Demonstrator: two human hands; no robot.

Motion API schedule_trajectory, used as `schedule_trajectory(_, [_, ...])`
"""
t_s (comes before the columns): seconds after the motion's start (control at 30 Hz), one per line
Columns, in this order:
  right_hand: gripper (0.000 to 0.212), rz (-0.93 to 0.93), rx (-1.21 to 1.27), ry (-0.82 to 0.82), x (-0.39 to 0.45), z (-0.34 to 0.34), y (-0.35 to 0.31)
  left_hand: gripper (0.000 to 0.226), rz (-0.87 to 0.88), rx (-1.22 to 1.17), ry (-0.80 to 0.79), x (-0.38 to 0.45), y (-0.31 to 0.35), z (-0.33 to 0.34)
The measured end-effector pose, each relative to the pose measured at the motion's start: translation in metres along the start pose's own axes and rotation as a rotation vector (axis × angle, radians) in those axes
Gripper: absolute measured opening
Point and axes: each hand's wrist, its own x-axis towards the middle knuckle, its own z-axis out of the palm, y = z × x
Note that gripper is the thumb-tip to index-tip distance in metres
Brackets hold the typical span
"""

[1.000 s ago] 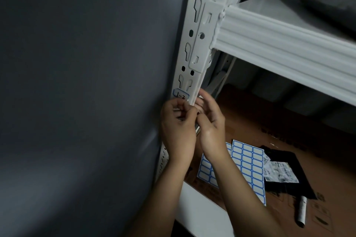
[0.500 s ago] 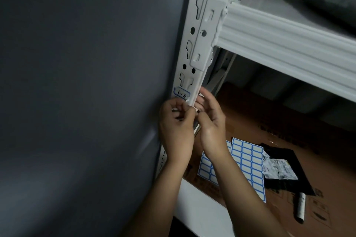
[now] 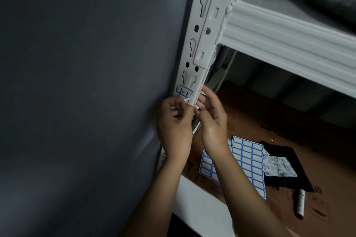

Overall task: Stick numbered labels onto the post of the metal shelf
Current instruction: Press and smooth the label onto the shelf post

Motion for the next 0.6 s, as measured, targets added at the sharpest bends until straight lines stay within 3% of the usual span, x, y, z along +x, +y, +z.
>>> schedule_trajectory(0.2, [0.054, 0.020, -0.027, 0.017, -0.002, 0.000, 0.001, 0.010, -0.015, 0.014, 0.011, 0.003, 0.000, -0.007])
schedule_trajectory(0.43, [0.056, -0.013, -0.054, 0.000, -0.007, 0.002, -0.002, 0.016, -0.033, -0.072, -0.097, -0.004, 0.020, -0.014])
schedule_trajectory(0.6, [0.035, -0.379, -0.497, 0.104, -0.015, 0.003, -0.023, 0.007, -0.020, -0.130, -0.274, -0.001, 0.040, -0.027])
